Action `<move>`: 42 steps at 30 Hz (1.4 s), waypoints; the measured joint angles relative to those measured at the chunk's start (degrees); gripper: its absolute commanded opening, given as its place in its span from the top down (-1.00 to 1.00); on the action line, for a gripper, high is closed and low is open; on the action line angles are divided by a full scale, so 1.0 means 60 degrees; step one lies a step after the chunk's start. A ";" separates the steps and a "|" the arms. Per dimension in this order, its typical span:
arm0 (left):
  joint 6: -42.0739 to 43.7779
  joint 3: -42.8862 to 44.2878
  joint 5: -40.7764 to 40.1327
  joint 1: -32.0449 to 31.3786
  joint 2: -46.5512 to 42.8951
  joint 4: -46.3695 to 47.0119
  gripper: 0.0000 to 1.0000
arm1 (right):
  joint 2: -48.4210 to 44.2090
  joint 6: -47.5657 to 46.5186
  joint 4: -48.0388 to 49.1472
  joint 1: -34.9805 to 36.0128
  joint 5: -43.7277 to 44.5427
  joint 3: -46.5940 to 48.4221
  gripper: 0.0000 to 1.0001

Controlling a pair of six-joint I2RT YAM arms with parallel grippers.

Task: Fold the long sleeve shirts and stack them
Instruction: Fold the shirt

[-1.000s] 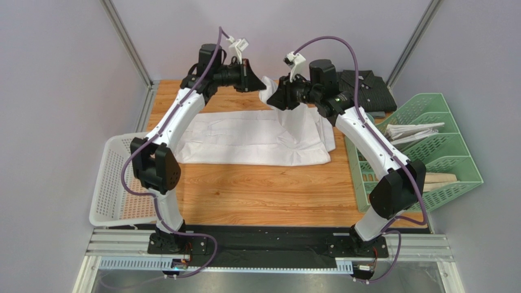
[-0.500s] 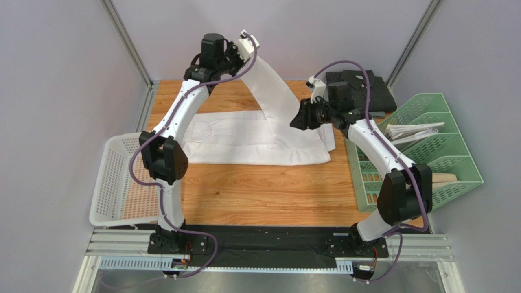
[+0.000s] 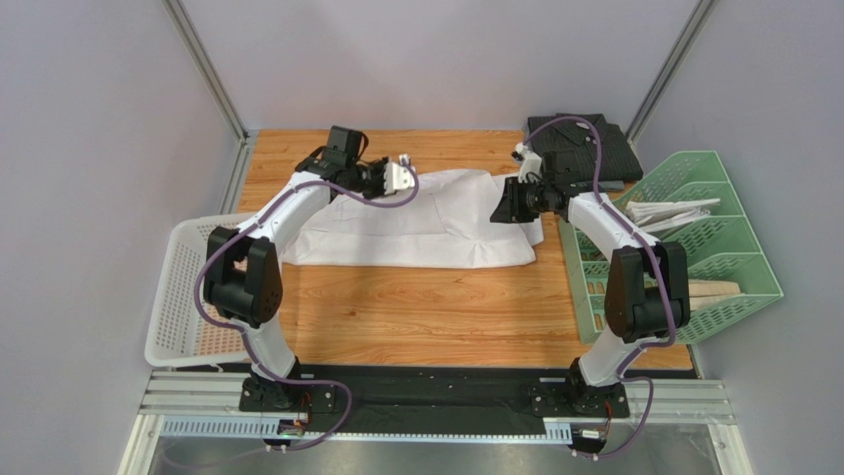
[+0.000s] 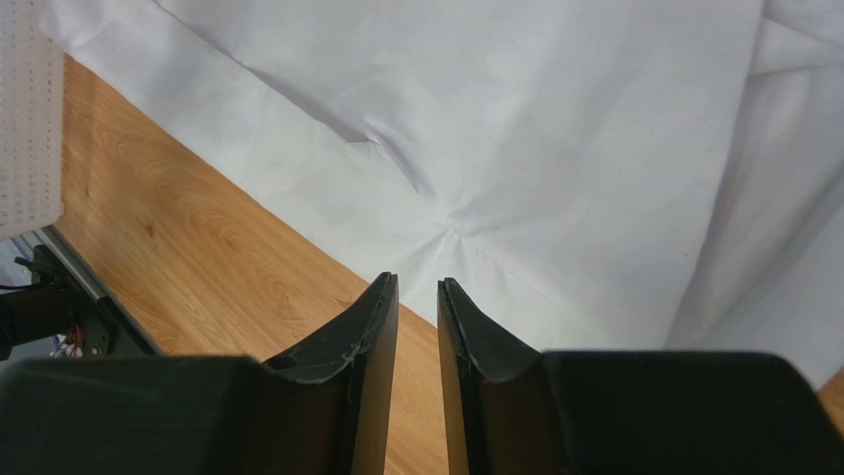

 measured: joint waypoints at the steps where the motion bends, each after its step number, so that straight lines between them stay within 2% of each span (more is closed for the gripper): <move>1: 0.0652 -0.0525 0.0131 0.0087 -0.0226 -0.0390 1.00 | 0.0033 -0.0109 -0.0029 -0.0102 0.0022 -0.0062 0.48; 5: 0.2816 -0.1719 0.0149 0.0514 -0.0725 -0.1322 1.00 | 0.0321 -0.0576 -0.0280 -0.0291 0.0182 -0.0302 0.51; 11: 0.5923 -0.3107 -0.0423 0.1133 -0.1122 -0.1559 1.00 | 0.1290 -0.1122 -0.0765 -0.0503 0.0441 -0.0419 0.60; 18: 0.7854 -0.3177 -0.0641 0.1712 -0.1122 -0.1399 1.00 | 0.1515 -0.1577 -0.1115 -0.0703 0.0688 -0.0659 0.62; 23: 0.8480 -0.3129 -0.0656 0.2346 -0.1122 -0.1472 0.97 | 0.1515 -0.1749 -0.1282 -0.0710 0.0758 -0.0703 0.64; 25: 0.8553 -0.3129 -0.0685 0.2484 -0.1115 -0.1523 0.82 | 0.1515 -0.1778 -0.1308 -0.0710 0.0754 -0.0703 0.64; 26: 0.8593 -0.3122 -0.0718 0.2550 -0.1089 -0.1555 0.68 | 0.1515 -0.1781 -0.1322 -0.0710 0.0750 -0.0703 0.64; 28: 0.8659 -0.3067 -0.0812 0.2634 -0.0994 -0.1621 0.57 | 0.1504 -0.1803 -0.1381 -0.0710 0.0736 -0.0703 0.64; 29: 0.8674 -0.3027 -0.0874 0.2670 -0.0922 -0.1665 0.38 | 0.1494 -0.1803 -0.1432 -0.0710 0.0699 -0.0703 0.63; 31: 0.8692 -0.2954 -0.0933 0.2787 -0.0820 -0.1694 0.27 | 0.1384 -0.1800 -0.1596 -0.0710 0.0561 -0.0703 0.62; 32: 0.8706 -0.2922 -0.0940 0.2849 -0.0805 -0.1716 -0.23 | 0.1293 -0.1796 -0.1698 -0.0710 0.0484 -0.0703 0.60; 35: 0.8218 -0.2714 -0.0929 0.3034 -0.0809 -0.1719 -0.31 | 0.0743 -0.1763 -0.2062 -0.0710 0.0244 -0.0652 0.57; 37: 0.7522 -0.2586 -0.0940 0.3085 -0.0849 -0.1552 -0.92 | 0.0328 -0.1756 -0.2229 -0.0707 0.0186 -0.0514 0.56; 42: 0.4940 -0.2204 -0.1118 0.3005 -0.1096 -0.1322 -0.98 | -0.0346 -0.1708 -0.2310 -0.0572 0.0550 -0.0182 0.57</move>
